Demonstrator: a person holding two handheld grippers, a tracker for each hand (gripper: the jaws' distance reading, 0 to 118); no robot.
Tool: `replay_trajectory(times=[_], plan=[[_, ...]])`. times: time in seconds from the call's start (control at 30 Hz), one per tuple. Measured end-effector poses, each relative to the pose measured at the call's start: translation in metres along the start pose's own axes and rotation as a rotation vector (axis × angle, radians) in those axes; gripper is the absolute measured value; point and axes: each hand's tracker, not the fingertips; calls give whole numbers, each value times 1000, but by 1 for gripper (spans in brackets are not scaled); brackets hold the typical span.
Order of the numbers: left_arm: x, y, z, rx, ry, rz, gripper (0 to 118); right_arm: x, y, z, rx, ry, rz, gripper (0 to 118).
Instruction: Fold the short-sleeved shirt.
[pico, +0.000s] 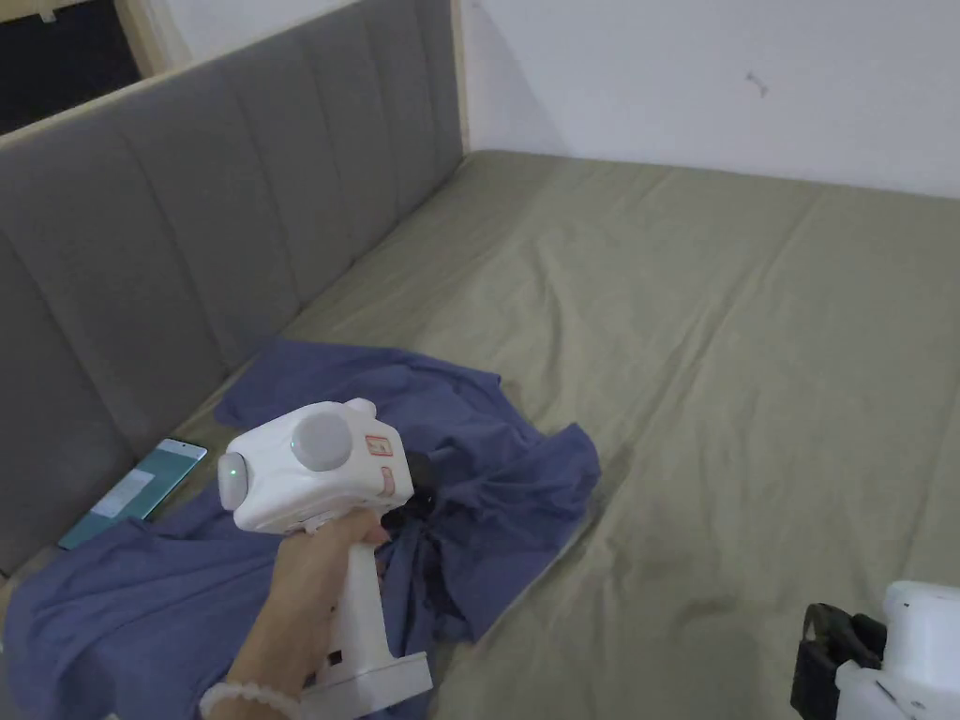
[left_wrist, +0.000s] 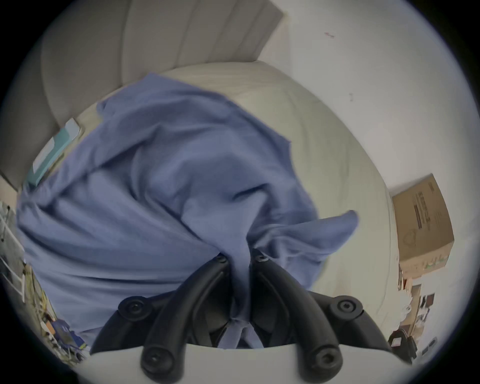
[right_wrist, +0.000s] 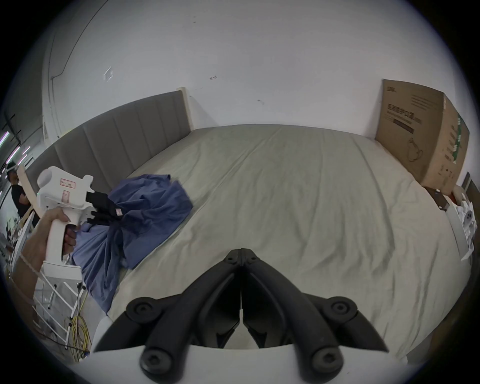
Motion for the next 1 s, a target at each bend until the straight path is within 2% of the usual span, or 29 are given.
replay_trajectory(times=[0.03, 0.07, 0.13, 0.17, 0.2, 0.27, 0.33, 0.43, 0.57, 0.63, 0.77, 0.83, 0.87, 0.9, 0.93, 0.97, 1.0], plan=[[12, 3, 15, 9, 9, -32, 10, 7, 2, 5, 12, -13, -12, 0], [26, 3, 23, 5, -52, -50, 10, 15, 4, 10, 25, -28, -33, 0], [48, 5, 38, -16, -241, 32, 10, 33, 8, 22, 55, -50, -82, 0], [95, 4, 13, -14, -270, 11, 10, 43, 9, 30, 70, -66, -104, 0], [126, 0, 17, -10, -255, -40, 10, 53, 11, 37, 79, -83, -117, 0], [188, -15, 20, 11, -243, -261, 10, 74, 13, 53, 114, -134, -133, 0], [243, -35, 27, -46, -354, -312, 10, 95, 15, 70, 140, -183, -161, 0], [321, -76, 29, -72, -442, -442, 10, 131, 16, 96, 179, -249, -233, 0], [408, -162, 35, -193, -569, -607, 10, 175, 10, 132, 235, -365, -297, 0], [426, -212, 32, -253, -635, -696, 10, 194, 4, 145, 241, -416, -326, 0], [447, -294, 11, -378, -629, -842, 10, 225, -14, 160, 230, -471, -394, 0], [446, -320, -10, -369, -525, -919, 11, 234, -23, 160, 211, -486, -406, 0], [443, -328, -20, -386, -494, -937, 15, 238, -28, 159, 194, -494, -412, 0], [440, -335, -29, -414, -499, -911, 28, 241, -32, 157, 178, -498, -418, 0], [436, -335, -36, -464, -494, -900, 66, 243, -35, 156, 169, -494, -424, 0], [432, -334, -40, -491, -492, -872, 98, 244, -39, 153, 158, -487, -433, 0], [429, -333, -43, -495, -494, -843, 118, 245, -41, 150, 147, -480, -438, 0]])
